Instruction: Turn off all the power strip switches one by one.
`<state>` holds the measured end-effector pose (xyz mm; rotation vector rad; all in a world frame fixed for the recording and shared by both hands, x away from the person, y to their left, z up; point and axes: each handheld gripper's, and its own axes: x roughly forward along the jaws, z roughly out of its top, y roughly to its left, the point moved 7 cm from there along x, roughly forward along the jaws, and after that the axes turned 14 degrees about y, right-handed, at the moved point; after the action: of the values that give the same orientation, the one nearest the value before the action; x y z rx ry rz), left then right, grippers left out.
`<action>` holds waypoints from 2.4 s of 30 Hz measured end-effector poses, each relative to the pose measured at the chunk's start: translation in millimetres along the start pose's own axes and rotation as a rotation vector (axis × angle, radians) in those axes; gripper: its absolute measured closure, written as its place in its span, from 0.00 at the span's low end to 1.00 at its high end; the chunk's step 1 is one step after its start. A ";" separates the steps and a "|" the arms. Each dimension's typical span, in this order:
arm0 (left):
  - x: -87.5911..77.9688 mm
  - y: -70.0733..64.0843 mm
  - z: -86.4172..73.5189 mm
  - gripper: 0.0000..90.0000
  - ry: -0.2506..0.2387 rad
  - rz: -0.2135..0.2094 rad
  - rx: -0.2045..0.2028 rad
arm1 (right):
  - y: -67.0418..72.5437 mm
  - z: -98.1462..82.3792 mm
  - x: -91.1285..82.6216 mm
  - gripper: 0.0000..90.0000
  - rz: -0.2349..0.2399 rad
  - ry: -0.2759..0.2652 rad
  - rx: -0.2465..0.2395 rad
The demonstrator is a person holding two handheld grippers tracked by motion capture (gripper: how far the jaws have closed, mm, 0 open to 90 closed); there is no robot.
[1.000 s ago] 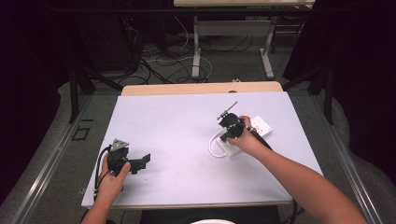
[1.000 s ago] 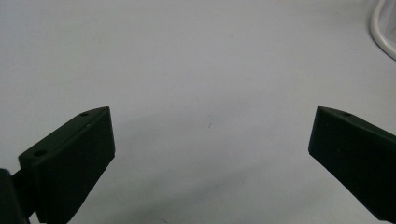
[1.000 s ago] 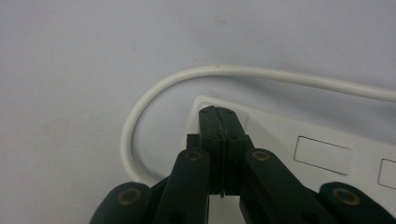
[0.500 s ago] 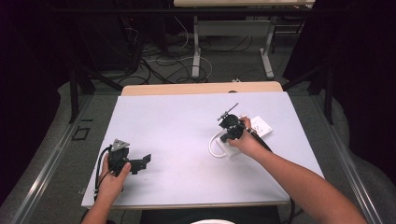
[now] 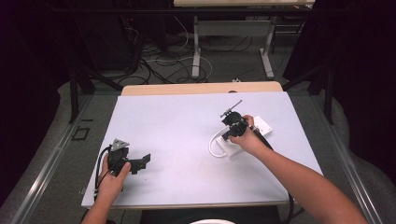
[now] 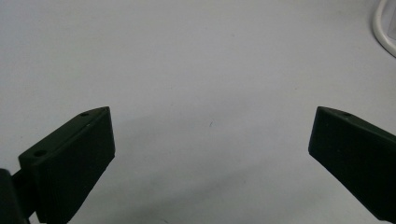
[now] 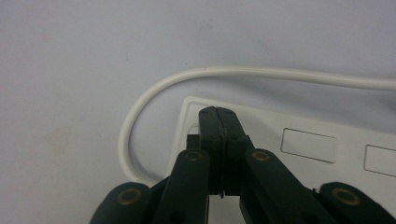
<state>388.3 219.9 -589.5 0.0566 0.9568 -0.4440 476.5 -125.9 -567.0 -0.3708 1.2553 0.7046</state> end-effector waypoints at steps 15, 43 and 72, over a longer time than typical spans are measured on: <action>0.4 -0.3 0.0 0.00 0.003 0.000 0.003 | -25.8 -6.2 -11.9 1.00 0.006 0.000 0.134; -0.4 0.6 -0.1 0.00 0.003 0.004 0.005 | -59.5 -8.7 -6.4 1.00 -0.017 0.016 0.284; -0.9 1.0 -0.3 0.00 0.002 0.004 0.004 | -65.8 -9.0 -4.4 1.00 -0.037 0.034 0.297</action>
<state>388.1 221.1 -589.1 0.0629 0.9579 -0.4426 513.1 -181.2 -573.3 -0.1619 1.3597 0.4723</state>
